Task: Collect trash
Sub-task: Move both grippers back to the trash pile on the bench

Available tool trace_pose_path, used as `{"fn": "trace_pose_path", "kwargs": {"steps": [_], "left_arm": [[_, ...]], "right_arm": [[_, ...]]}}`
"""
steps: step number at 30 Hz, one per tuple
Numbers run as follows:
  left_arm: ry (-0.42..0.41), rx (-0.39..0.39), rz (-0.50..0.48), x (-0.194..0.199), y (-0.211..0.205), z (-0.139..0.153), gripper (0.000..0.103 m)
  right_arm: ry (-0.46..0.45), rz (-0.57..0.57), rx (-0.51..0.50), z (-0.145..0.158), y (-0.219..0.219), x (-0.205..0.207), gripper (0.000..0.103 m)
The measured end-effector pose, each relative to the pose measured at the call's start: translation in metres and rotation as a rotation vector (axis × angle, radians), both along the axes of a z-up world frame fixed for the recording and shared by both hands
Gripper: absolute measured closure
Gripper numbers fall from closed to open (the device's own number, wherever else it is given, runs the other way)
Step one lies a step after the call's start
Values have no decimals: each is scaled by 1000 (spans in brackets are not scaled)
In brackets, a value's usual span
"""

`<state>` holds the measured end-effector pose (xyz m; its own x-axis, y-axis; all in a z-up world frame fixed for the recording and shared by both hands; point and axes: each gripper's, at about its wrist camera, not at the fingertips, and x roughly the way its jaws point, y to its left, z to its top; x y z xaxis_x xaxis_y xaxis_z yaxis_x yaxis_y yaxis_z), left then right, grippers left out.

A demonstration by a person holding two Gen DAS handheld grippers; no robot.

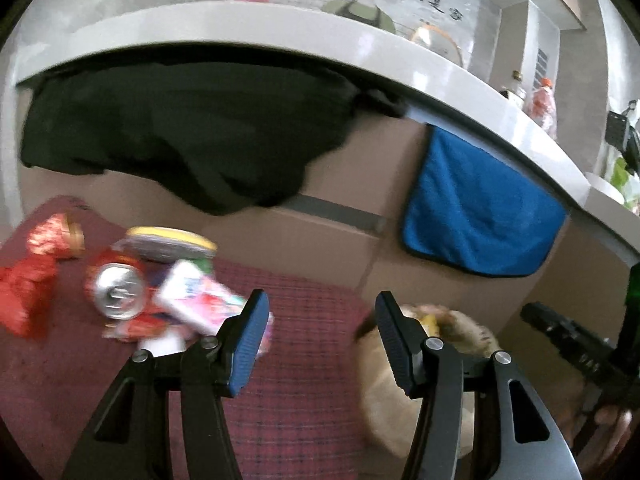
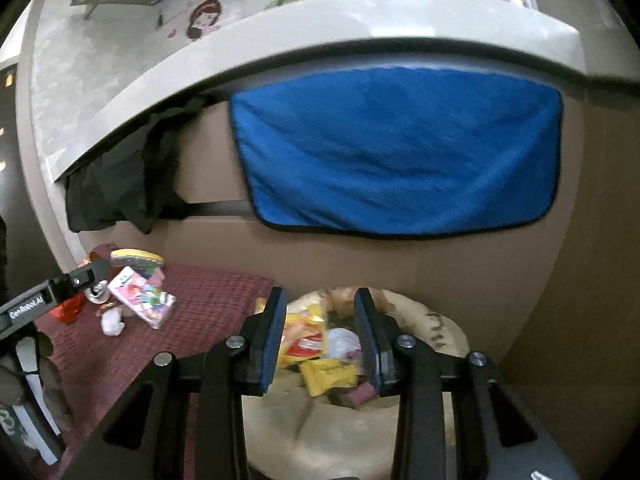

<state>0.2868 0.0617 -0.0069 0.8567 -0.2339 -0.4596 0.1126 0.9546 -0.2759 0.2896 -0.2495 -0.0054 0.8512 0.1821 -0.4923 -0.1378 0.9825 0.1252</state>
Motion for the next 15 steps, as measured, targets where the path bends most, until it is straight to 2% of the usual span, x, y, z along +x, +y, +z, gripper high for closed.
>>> {"fn": "trace_pose_path", "kwargs": {"steps": [9,15], "left_arm": [[-16,10,158,-28,99,-1,46],[59,-54,222,-22,145,-26,46]], "right_arm": [[1,179,-14,7,82,1,70],[33,282,-63,-5,142,12,70]]}}
